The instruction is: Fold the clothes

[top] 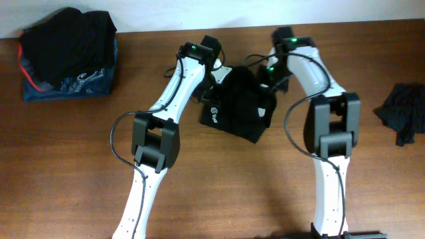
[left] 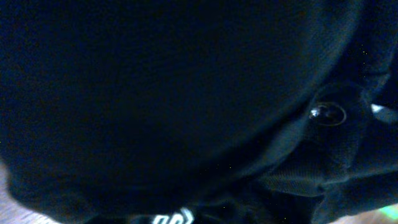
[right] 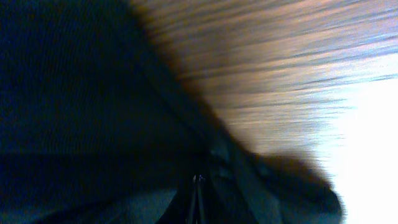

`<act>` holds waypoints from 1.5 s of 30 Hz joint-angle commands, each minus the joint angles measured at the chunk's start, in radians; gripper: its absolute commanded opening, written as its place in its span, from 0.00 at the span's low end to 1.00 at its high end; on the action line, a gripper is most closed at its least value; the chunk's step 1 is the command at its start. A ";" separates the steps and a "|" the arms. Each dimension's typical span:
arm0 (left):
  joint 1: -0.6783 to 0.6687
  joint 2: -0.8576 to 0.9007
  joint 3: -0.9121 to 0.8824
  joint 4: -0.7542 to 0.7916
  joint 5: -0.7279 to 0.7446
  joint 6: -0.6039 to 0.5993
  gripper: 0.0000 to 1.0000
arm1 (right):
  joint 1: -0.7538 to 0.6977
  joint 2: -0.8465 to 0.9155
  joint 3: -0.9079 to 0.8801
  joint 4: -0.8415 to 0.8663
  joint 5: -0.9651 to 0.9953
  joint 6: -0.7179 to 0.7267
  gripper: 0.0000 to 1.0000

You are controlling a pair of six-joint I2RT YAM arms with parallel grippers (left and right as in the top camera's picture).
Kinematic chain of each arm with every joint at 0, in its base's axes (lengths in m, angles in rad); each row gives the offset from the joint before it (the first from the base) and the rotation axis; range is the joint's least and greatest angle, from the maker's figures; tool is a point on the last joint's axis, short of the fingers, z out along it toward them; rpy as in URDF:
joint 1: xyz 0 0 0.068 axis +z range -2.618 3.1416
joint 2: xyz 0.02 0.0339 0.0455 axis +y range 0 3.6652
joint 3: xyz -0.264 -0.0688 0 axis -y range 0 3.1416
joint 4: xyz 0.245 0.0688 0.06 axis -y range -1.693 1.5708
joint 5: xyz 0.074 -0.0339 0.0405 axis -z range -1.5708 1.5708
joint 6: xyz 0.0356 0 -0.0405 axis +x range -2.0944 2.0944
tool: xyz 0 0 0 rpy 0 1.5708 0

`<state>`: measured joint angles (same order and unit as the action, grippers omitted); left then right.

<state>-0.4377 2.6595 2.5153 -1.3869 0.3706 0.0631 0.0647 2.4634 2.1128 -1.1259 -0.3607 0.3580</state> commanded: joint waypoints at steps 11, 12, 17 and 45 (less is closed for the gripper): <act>-0.006 0.084 -0.001 -0.216 -0.080 0.010 0.01 | -0.065 -0.005 0.012 -0.026 -0.127 -0.040 0.04; -0.006 0.088 -0.001 -0.225 -0.083 0.010 0.01 | -0.065 -0.005 0.012 -0.026 -0.125 -0.040 0.04; -0.006 0.088 -0.001 -0.264 -0.164 0.010 0.01 | -0.066 -0.005 0.012 -0.026 -0.124 -0.040 0.04; 0.045 -0.057 0.232 -0.196 -0.041 -0.127 0.07 | -0.066 -0.005 0.012 -0.039 -0.075 -0.098 0.24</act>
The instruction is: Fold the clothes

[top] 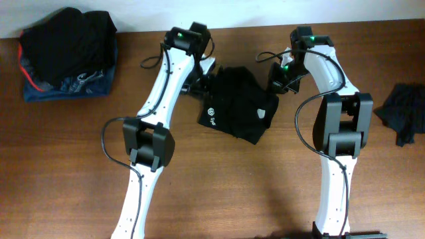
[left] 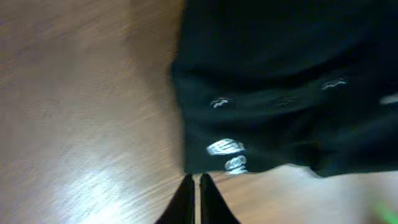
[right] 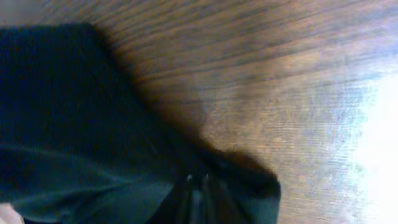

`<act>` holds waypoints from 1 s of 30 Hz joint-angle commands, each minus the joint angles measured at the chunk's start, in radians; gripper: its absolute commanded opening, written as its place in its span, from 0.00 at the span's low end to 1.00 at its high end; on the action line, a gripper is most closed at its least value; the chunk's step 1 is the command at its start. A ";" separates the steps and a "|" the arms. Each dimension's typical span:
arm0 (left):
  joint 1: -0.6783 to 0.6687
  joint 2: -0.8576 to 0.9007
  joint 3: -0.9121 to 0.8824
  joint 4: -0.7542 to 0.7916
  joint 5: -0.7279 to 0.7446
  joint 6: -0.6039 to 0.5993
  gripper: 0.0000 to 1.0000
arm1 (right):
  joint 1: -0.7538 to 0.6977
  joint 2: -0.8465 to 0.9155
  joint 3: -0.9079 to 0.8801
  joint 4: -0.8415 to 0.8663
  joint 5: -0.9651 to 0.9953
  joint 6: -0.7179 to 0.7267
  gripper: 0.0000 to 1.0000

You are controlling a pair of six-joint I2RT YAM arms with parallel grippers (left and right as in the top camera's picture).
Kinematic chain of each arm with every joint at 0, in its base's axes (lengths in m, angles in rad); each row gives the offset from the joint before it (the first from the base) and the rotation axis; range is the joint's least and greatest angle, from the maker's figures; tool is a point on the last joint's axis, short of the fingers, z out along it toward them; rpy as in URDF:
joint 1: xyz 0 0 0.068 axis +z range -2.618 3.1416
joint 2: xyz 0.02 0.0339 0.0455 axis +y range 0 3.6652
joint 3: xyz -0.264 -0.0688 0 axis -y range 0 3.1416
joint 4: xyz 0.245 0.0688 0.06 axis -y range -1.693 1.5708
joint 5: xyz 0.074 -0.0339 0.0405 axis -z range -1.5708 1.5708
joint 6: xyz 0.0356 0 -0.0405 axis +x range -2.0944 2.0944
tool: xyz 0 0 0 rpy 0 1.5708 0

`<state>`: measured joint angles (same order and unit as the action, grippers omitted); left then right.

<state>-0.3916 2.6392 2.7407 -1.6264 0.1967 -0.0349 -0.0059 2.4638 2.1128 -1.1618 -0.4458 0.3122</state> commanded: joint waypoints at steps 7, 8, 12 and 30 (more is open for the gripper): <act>-0.037 -0.037 -0.001 0.205 0.224 -0.029 0.29 | 0.005 -0.006 0.012 -0.012 0.009 -0.072 0.41; -0.047 -0.036 -0.001 0.211 0.223 -0.029 0.34 | 0.004 -0.006 0.012 -0.012 0.009 -0.073 0.47; -0.103 -0.034 -0.020 0.241 0.223 -0.029 0.53 | 0.000 -0.006 0.012 -0.009 0.008 -0.072 0.79; -0.168 -0.034 -0.232 0.308 0.201 -0.040 0.39 | -0.167 -0.006 0.012 -0.095 -0.079 -0.108 0.85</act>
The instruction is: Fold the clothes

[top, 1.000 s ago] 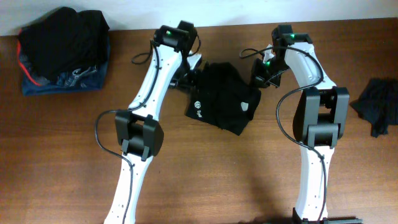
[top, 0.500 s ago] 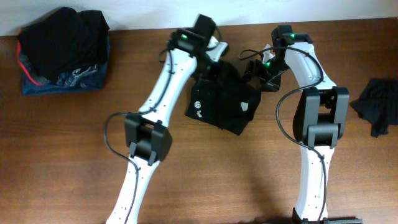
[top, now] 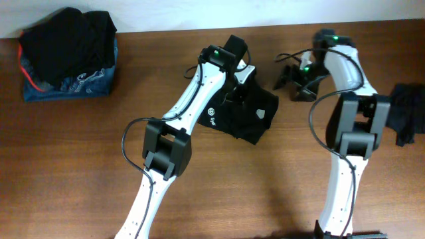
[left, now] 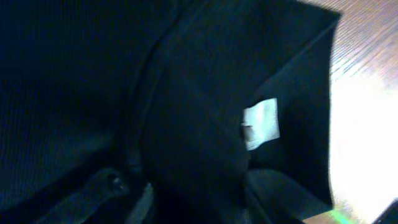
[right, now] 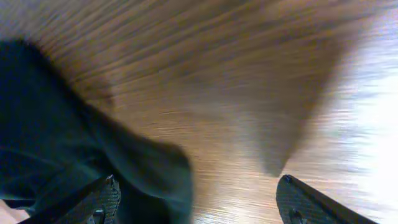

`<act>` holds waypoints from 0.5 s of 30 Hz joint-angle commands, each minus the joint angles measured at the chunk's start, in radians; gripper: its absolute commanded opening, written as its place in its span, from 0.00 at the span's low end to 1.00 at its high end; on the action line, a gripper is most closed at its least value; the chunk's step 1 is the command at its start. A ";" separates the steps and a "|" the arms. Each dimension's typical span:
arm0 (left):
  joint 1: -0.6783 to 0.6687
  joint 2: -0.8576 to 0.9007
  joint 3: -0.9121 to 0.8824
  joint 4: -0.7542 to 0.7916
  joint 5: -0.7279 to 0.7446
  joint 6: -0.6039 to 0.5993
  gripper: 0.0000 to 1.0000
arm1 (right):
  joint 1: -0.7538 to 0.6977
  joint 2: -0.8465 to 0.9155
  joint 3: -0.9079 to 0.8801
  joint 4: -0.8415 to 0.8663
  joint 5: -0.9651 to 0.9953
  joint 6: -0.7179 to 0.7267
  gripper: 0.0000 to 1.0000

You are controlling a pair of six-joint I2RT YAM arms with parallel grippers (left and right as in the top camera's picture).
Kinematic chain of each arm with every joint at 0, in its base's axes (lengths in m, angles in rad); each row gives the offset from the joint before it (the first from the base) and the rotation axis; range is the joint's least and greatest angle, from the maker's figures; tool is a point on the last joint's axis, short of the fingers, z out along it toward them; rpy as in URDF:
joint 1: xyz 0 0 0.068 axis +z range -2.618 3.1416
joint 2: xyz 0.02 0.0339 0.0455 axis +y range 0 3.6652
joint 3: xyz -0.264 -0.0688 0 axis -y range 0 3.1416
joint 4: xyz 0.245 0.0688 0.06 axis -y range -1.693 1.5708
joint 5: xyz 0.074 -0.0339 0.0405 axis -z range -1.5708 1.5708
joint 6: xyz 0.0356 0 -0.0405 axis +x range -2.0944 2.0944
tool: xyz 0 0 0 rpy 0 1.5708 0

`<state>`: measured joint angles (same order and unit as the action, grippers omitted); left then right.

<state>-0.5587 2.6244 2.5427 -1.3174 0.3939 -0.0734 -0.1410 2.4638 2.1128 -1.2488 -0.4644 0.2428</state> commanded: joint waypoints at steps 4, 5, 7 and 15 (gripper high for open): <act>-0.023 -0.019 -0.059 0.005 0.012 -0.001 0.34 | -0.063 -0.006 0.012 -0.020 -0.082 -0.049 0.84; -0.030 -0.019 -0.059 0.007 0.012 -0.001 0.33 | -0.065 -0.006 0.012 -0.020 -0.082 -0.049 0.84; -0.045 -0.019 -0.059 0.017 0.017 -0.001 0.33 | -0.069 -0.006 0.012 -0.020 -0.082 -0.049 0.84; -0.096 -0.019 -0.059 0.022 0.194 0.055 0.35 | -0.068 -0.006 0.012 -0.021 -0.077 -0.072 0.84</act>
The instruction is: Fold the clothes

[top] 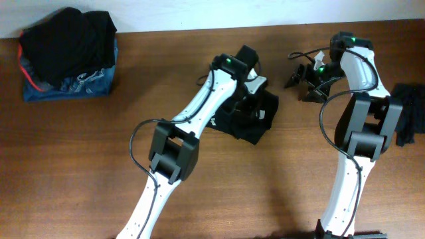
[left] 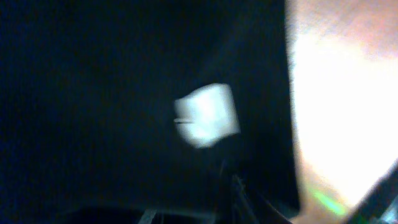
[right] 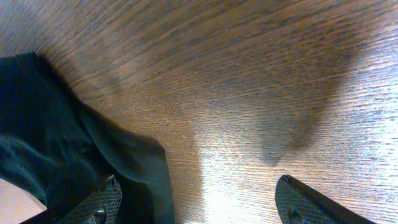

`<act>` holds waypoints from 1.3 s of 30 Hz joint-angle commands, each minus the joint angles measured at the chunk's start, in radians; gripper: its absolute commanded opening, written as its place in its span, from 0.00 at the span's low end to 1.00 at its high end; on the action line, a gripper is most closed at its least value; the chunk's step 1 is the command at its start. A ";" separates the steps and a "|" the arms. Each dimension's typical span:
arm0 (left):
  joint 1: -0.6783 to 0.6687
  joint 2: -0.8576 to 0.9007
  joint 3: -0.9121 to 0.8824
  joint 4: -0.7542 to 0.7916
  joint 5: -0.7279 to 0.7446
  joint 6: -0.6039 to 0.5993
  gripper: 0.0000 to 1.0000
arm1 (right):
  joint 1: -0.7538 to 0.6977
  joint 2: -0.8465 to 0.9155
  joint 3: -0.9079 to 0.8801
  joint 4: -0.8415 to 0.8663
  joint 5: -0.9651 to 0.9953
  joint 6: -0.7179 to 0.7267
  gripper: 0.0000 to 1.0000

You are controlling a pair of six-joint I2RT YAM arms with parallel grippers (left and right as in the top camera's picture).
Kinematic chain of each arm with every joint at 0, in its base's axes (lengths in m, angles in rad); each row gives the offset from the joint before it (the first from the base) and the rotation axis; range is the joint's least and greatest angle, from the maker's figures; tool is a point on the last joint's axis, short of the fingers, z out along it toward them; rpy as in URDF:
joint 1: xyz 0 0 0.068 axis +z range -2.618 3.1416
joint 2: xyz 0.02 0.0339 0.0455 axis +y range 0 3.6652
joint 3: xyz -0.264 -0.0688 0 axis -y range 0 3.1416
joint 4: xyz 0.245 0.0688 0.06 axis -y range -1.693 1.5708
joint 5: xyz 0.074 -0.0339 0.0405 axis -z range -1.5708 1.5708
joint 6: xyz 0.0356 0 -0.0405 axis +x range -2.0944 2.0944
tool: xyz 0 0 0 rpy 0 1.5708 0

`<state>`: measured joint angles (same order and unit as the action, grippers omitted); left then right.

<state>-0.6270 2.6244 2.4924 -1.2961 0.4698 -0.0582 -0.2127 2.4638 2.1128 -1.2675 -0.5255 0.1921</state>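
Observation:
A black garment (top: 242,119) with small white prints lies bunched on the wooden table (top: 80,166), middle far side. My left gripper (top: 252,85) is low over its upper right part. Dark cloth (left: 112,93) with a white label (left: 207,115) fills the left wrist view, and the fingers are buried in it and appear shut on it. My right gripper (top: 301,81) is off the garment's right corner, open (right: 199,194) over bare wood. An edge of the black cloth (right: 56,130) lies by its left finger (right: 102,198).
A heap of dark clothes on a blue patterned piece (top: 66,50) sits at the far left corner. Another dark garment (top: 406,113) lies at the right edge. A white wall runs behind the table's far edge.
My left gripper has shifted further right across the garment, toward its right side. My right gripper, still open, has drawn a little further right, away from the cloth.
At first both grippers were close together at the garment's far edge, buried in cloth. Then they stood apart, shut at its left and right far corners. After that the right one was open and off the cloth, and the left has crossed over the garment to its right side.

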 commanded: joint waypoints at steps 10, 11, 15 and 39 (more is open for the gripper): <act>-0.033 -0.073 -0.007 -0.063 0.285 0.218 0.39 | 0.003 -0.006 0.012 -0.014 -0.013 -0.031 0.84; -0.031 -0.084 -0.007 -0.068 0.272 0.217 0.40 | 0.003 -0.006 0.012 -0.016 -0.013 -0.031 0.83; -0.005 -0.144 -0.007 -0.094 0.145 0.217 0.40 | 0.003 -0.010 0.014 -0.016 -0.013 -0.031 0.78; 0.216 -0.270 -0.375 0.047 -0.144 0.001 0.52 | 0.181 -0.219 0.031 -0.174 -0.268 -0.222 0.12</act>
<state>-0.4110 2.3585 2.1933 -1.2766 0.2962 -0.0277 -0.0750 2.2547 2.1357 -1.4353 -0.7570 0.0124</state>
